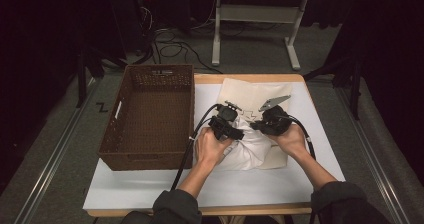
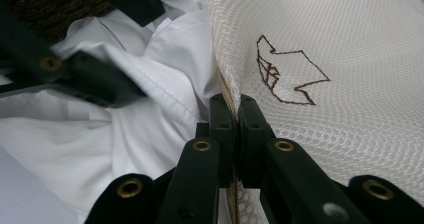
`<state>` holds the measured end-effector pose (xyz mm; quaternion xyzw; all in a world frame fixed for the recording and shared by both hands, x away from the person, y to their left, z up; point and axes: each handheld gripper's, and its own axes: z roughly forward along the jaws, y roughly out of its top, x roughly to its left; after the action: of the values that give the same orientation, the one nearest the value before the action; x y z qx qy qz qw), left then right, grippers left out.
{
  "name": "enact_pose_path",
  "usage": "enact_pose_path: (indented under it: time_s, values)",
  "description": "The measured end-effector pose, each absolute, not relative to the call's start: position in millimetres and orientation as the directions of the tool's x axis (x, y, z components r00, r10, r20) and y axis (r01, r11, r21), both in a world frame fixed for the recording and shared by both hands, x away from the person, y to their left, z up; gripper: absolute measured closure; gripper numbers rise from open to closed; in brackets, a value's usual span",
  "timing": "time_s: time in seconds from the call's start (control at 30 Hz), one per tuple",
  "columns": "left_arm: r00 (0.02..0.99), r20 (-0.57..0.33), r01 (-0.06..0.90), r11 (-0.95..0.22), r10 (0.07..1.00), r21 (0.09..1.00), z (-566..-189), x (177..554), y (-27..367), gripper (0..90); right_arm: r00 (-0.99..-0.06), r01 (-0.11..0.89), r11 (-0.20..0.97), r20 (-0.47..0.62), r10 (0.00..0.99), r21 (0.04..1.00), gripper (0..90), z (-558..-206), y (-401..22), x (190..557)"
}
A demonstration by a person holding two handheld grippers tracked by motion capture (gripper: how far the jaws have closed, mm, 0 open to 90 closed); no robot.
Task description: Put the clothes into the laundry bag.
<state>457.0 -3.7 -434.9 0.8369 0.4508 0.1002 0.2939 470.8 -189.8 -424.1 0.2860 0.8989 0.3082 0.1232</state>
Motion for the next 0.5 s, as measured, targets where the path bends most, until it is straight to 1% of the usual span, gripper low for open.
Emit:
enact_pose_path:
  time_s: [0.03,0.1,0.17,0.23,0.27,0.37,0.5]
  values:
    - [0.572,-0.115,0.705,-0.415,0.812,0.575,-439,460,-4,39.6,-0.805,0.442,0.645,-0.042,0.592,0.624,88.4,-424,-190,471]
    - [0.585,-0.143,0.712,-0.421,0.798,0.562,-444,464,-7,50.3,-0.803,0.447,0.642,-0.037,0.595,0.622,88.4,-425,-190,470]
    - [0.595,-0.174,0.719,-0.424,0.785,0.551,-450,467,-10,63.2,-0.805,0.444,0.641,-0.036,0.593,0.626,88.4,-425,-189,470]
    - [0.598,-0.213,0.729,-0.414,0.773,0.545,-453,469,-10,72.1,-0.804,0.447,0.639,-0.033,0.594,0.625,88.4,-425,-188,470]
    - [0.599,-0.22,0.729,-0.41,0.77,0.549,-453,468,-10,78.0,-0.806,0.442,0.641,-0.036,0.591,0.628,88.4,-425,-189,471]
    - [0.619,-0.228,0.717,-0.422,0.751,0.555,-452,463,-9,83.3,-0.803,0.446,0.633,-0.031,0.596,0.633,88.4,-425,-191,472]
    - [0.636,-0.23,0.707,-0.438,0.736,0.556,-451,457,-15,84.6,-0.804,0.438,0.631,-0.034,0.593,0.64,88.4,-422,-189,471]
